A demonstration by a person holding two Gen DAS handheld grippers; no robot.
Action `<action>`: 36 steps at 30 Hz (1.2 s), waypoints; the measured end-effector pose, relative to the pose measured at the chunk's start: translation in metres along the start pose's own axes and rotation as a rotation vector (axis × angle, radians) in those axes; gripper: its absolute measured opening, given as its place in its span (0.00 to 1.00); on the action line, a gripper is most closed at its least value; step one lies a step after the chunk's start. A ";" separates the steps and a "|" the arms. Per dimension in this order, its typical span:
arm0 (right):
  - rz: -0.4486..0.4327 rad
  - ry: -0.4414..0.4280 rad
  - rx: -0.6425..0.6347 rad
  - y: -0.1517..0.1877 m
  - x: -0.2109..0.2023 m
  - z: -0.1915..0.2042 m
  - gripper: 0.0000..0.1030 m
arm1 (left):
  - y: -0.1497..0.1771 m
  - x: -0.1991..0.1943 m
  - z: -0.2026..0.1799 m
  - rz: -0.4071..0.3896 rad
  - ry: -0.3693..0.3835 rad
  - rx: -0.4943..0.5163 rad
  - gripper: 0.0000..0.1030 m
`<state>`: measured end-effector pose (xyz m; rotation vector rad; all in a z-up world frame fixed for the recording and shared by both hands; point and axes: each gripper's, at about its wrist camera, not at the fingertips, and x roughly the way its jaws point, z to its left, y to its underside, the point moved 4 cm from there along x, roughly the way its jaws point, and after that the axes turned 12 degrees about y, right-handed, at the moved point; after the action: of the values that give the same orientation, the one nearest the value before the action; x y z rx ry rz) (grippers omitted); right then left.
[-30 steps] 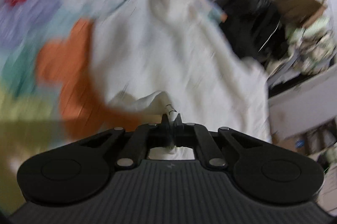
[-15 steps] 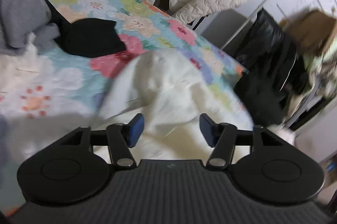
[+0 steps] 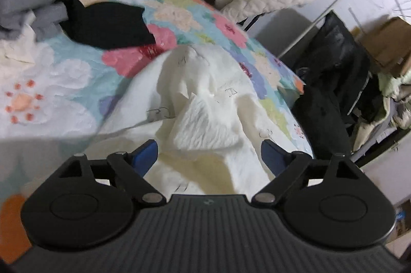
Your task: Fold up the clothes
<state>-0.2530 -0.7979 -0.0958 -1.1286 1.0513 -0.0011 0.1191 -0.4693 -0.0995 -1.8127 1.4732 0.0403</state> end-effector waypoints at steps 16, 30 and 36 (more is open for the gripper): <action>-0.094 -0.141 -0.054 -0.013 -0.057 -0.008 0.03 | -0.021 -0.027 -0.052 -0.086 0.079 0.167 0.03; -0.121 -0.007 0.054 -0.096 0.049 -0.021 0.36 | -0.136 0.065 -0.099 -0.208 -0.065 0.323 0.28; -0.122 0.066 0.059 -0.062 0.033 -0.025 0.44 | -0.124 0.046 -0.053 -0.187 -0.095 0.220 0.50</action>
<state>-0.2221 -0.8620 -0.0732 -1.1441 1.0330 -0.1656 0.2162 -0.5350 -0.0178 -1.7353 1.1883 -0.1224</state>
